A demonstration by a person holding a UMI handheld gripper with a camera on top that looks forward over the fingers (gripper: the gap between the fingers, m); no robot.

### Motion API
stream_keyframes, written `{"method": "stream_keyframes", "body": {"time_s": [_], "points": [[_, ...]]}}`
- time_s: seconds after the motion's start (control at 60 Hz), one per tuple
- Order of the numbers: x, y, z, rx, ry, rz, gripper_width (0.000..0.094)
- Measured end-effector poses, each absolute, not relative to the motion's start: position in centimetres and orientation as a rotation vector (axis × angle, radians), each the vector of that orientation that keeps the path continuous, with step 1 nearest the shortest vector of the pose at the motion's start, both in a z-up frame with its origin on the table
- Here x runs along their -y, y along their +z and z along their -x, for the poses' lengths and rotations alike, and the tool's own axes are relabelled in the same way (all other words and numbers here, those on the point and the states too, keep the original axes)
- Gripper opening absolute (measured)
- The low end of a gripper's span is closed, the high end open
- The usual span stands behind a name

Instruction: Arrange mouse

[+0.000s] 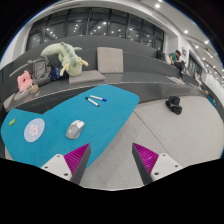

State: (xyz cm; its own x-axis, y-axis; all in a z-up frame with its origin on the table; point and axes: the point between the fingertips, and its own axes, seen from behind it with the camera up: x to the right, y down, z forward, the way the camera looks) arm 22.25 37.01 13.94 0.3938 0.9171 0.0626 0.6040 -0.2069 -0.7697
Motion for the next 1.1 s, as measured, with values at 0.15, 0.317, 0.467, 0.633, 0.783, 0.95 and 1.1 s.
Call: {"method": "stream_keyframes", "body": {"time_s": [0.15,0.317,0.467,0.633,0.783,0.95,1.1], "points": [[-37.0,13.8,-22.1,1.304,0.547,1.922,0.0851],[-36.5,13.3,-21.4,1.343,0.554,1.898,0.085],[-35.2,12.5,-20.2,1.4,0.573,1.857,0.0853],[-31.9,10.8,-17.5,1.456,0.639,1.82,0.0851],[-27.8,9.6,-15.5,1.546,0.748,1.767,0.0853],[-25.6,7.8,-13.6,1.62,0.786,1.702,0.0855],[-24.7,5.9,-11.0,1.619,0.806,1.68,0.0855]]}}
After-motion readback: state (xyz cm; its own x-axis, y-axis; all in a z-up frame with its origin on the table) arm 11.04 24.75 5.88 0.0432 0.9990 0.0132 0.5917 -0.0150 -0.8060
